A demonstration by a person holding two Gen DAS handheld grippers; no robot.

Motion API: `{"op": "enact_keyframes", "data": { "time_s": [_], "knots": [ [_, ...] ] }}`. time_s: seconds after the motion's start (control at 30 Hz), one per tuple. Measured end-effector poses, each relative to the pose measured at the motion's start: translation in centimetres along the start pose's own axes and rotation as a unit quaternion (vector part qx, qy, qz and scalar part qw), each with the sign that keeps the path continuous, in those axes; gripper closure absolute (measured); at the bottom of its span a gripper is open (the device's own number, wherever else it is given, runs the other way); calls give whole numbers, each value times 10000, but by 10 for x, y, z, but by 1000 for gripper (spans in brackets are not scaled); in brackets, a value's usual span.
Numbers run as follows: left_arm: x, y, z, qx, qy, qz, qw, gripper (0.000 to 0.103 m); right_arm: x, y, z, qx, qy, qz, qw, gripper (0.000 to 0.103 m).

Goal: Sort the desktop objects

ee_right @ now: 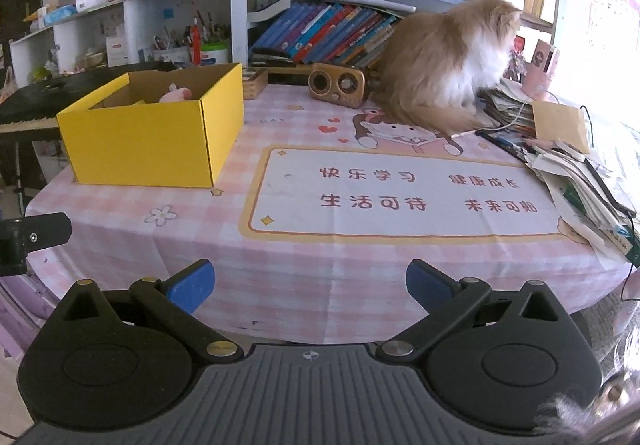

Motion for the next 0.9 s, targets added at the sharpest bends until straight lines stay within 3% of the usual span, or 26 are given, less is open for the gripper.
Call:
{"op": "enact_keyframes", "data": {
  "time_s": [0.9],
  "knots": [
    [7,5,10,-289,69,65,9995,0,5,1,6,-51,33,-14,10000,0]
  ]
}}
Point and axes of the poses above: each gripper's, at about its wrist camera, not at the fingertips, and z roughly the way its jaws point, x to its right, y to its underside, the point moved 4 cm from there along z, roughly the way its jaws point, and after that the axes turned 2 degrees about z, right-handed, at the moved point
